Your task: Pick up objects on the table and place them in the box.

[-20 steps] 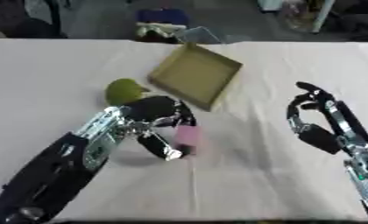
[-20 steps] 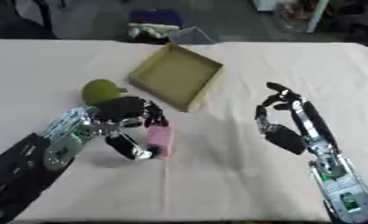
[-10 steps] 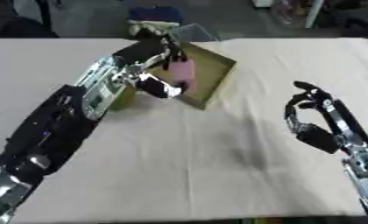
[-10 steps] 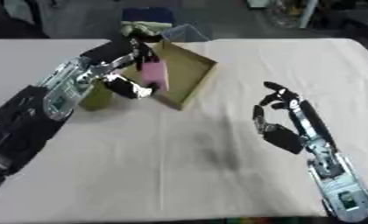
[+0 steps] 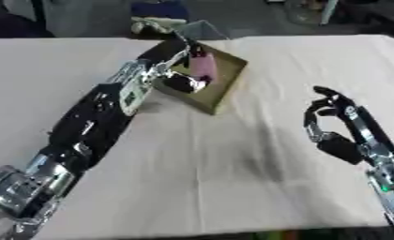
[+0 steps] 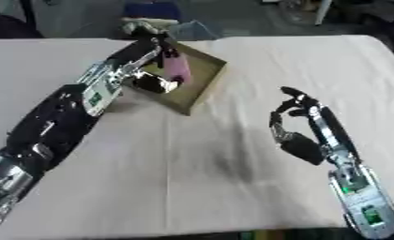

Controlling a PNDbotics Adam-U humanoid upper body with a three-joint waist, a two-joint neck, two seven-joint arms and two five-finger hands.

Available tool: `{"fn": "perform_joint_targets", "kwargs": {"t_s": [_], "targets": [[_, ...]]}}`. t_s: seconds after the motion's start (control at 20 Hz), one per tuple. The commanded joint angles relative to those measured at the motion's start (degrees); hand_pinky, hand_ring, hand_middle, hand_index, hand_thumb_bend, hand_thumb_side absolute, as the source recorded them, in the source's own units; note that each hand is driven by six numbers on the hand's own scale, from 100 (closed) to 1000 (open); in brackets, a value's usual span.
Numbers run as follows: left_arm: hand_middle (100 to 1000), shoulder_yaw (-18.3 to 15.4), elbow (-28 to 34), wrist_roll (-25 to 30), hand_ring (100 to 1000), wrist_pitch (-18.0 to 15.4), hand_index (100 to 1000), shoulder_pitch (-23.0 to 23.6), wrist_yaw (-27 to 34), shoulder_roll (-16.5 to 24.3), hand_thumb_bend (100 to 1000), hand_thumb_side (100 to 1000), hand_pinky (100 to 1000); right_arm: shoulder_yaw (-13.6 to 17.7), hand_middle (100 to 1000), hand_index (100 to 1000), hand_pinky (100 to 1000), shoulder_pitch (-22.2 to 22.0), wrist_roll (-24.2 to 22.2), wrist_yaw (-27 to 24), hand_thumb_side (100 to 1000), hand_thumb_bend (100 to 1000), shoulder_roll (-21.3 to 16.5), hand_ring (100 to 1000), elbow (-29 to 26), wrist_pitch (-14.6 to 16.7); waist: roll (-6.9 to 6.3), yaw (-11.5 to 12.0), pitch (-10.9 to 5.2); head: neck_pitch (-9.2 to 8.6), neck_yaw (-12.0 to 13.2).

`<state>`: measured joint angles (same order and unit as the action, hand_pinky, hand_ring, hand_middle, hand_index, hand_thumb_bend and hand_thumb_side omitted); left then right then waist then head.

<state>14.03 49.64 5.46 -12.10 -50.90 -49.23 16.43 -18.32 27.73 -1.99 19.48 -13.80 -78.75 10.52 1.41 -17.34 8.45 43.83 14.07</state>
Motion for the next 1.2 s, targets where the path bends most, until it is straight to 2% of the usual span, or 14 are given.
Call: {"fn": "perform_joint_targets", "kwargs": {"t_s": [0.05, 0.1, 0.55, 0.7, 0.8, 0.85, 1.0, 1.15, 1.2], "targets": [[566, -0.69, -1.22, -0.85, 553, -0.64, 722, -1.77, -2.58, -1.03, 224, 369, 658, 0.12, 617, 938, 763, 0.92, -0.24, -0.09, 469, 100, -0.31, 831, -1.22, 0.12, 0.09, -0.24, -0.81, 0.29, 0.18], [573, -0.69, -1.53, -1.13, 559, -0.48, 727, -1.69, -3.37, -1.35, 204, 384, 659, 0.08, 617, 938, 763, 0.86, -0.28, -0.09, 468, 100, -0.28, 830, -1.28, 0.17, 0.07, -0.3, -0.82, 0.29, 0.15], [603, -1.44, -2.83, -5.36, 584, 3.79, 750, -1.27, -9.61, -1.94, 232, 365, 668, 0.15, 617, 938, 763, 0.72, -0.27, 0.11, 468, 100, -0.19, 831, -1.39, 0.17, 0.13, -0.35, -0.91, 0.29, -0.04], [636, -1.89, -3.15, -6.19, 606, 5.08, 795, -1.33, -10.77, -1.78, 265, 386, 684, 0.19, 617, 938, 763, 0.75, -0.25, 0.14, 468, 100, -0.16, 831, -1.32, 0.16, 0.2, -0.28, -0.95, 0.29, -0.05], [691, -2.05, -3.31, -5.95, 646, 5.73, 830, -1.26, -11.48, -1.65, 312, 413, 712, 0.23, 617, 938, 763, 0.75, -0.23, 0.18, 468, 100, -0.15, 831, -1.29, 0.15, 0.24, -0.23, -0.99, 0.29, -0.08], [728, -2.06, -3.25, -5.61, 676, 5.93, 855, -1.21, -11.88, -1.55, 410, 487, 732, 0.25, 617, 938, 763, 0.75, -0.22, 0.21, 468, 100, -0.15, 831, -1.27, 0.16, 0.25, -0.19, -1.01, 0.29, -0.1], [770, -2.02, -2.02, -4.72, 719, 5.67, 883, -0.97, -12.18, -1.09, 624, 642, 767, 0.3, 617, 938, 763, 0.68, -0.19, 0.28, 468, 100, -0.16, 831, -1.25, 0.17, 0.25, -0.05, -1.08, 0.29, -0.22], [788, -1.66, 0.38, -3.54, 739, 4.9, 888, -0.75, -11.28, -0.22, 718, 714, 788, 0.37, 617, 938, 763, 0.57, -0.13, 0.34, 469, 100, -0.26, 830, -1.22, 0.16, 0.21, 0.14, -1.16, 0.29, -0.36], [788, -1.52, 1.43, -3.1, 739, 4.69, 888, -0.62, -10.65, 0.17, 718, 714, 788, 0.4, 617, 938, 763, 0.54, -0.11, 0.35, 469, 100, -0.28, 830, -1.21, 0.16, 0.2, 0.19, -1.17, 0.29, -0.41]]}}
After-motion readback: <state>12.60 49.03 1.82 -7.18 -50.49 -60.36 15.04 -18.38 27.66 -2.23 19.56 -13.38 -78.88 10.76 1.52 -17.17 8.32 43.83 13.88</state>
